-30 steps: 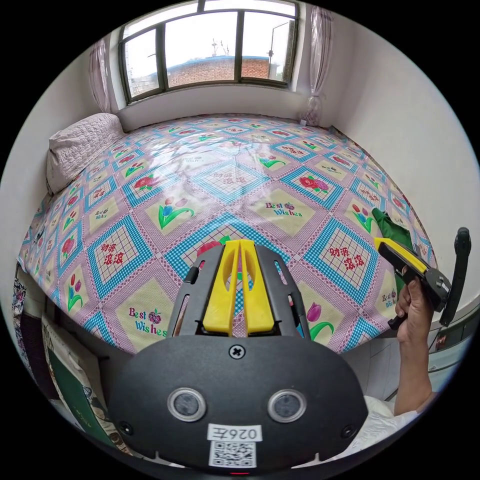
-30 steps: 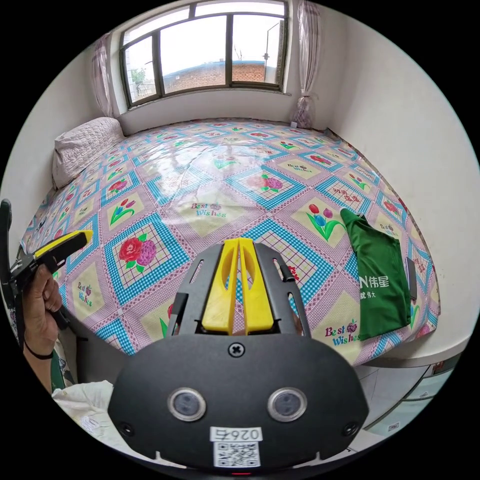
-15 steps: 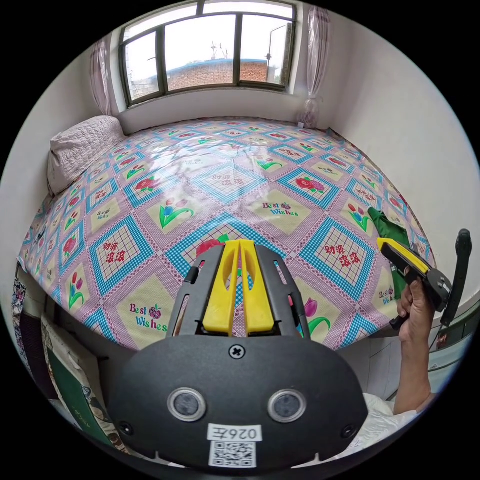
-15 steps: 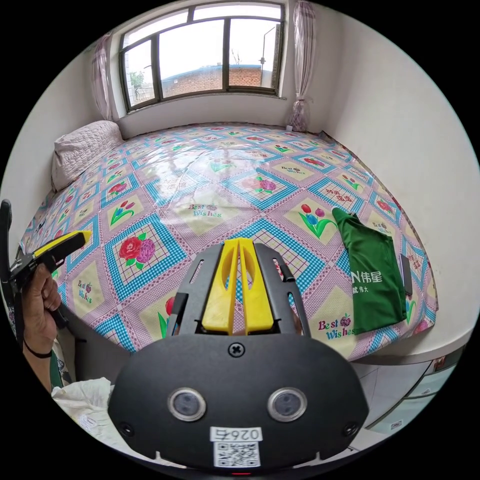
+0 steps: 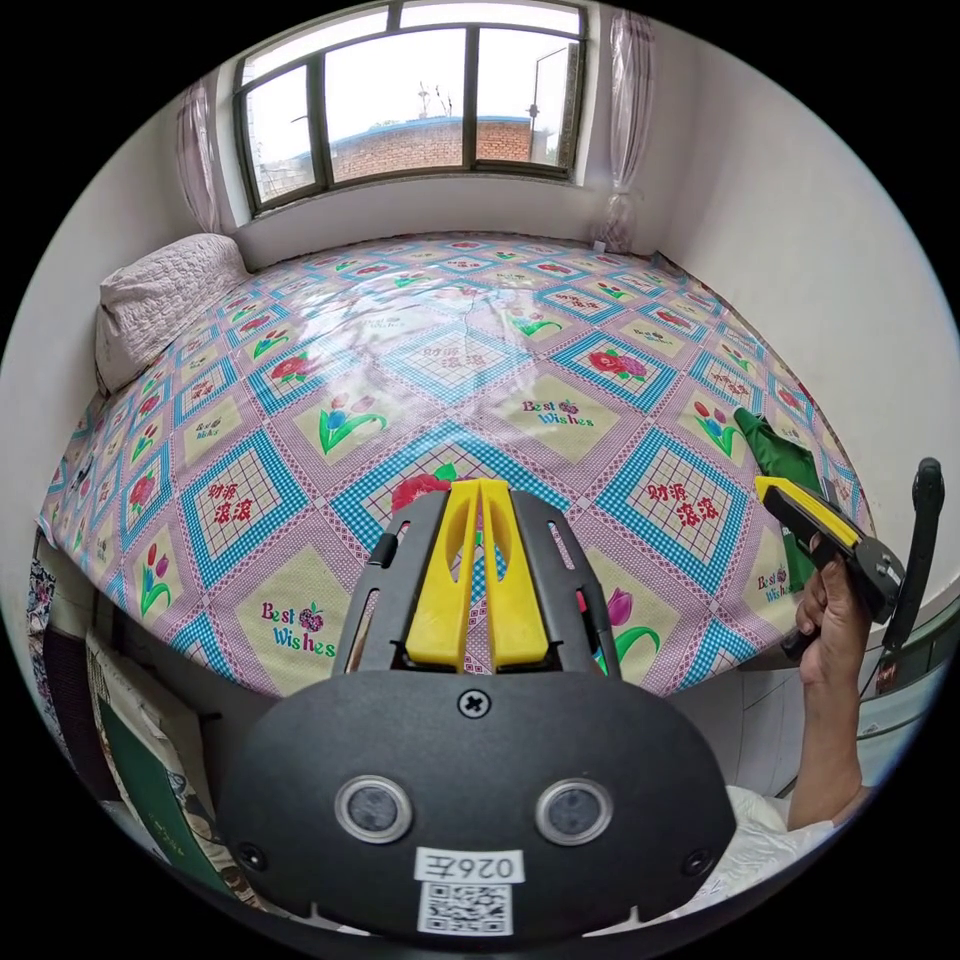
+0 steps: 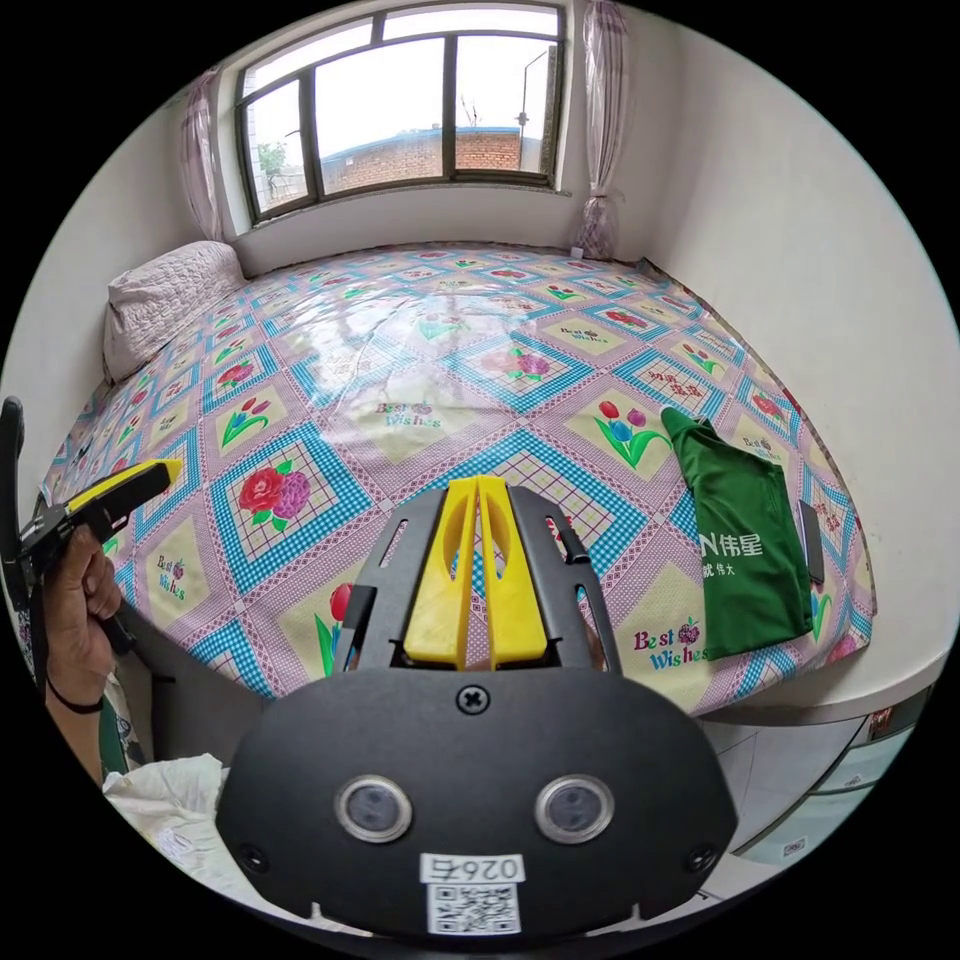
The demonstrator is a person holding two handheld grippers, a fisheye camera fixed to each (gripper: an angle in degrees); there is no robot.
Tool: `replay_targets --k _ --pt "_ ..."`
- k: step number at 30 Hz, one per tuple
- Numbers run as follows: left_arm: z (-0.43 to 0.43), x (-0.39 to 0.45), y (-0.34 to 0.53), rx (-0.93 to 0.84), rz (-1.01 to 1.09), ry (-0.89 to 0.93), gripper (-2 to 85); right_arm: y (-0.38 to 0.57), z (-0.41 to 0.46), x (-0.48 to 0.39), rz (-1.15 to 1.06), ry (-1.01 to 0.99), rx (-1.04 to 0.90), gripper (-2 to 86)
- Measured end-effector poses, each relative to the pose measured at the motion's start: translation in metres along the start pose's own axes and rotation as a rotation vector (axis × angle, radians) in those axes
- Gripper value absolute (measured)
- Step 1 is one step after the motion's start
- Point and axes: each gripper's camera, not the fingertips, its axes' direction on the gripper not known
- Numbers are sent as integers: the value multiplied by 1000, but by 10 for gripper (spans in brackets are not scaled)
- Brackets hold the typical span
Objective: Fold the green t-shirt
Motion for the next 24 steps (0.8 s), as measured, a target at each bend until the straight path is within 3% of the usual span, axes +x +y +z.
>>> replay_targets --k 24 --pt "2 -3 -10 -7 -3 3 -10 5 -5 13 -1 -4 -1 -9"
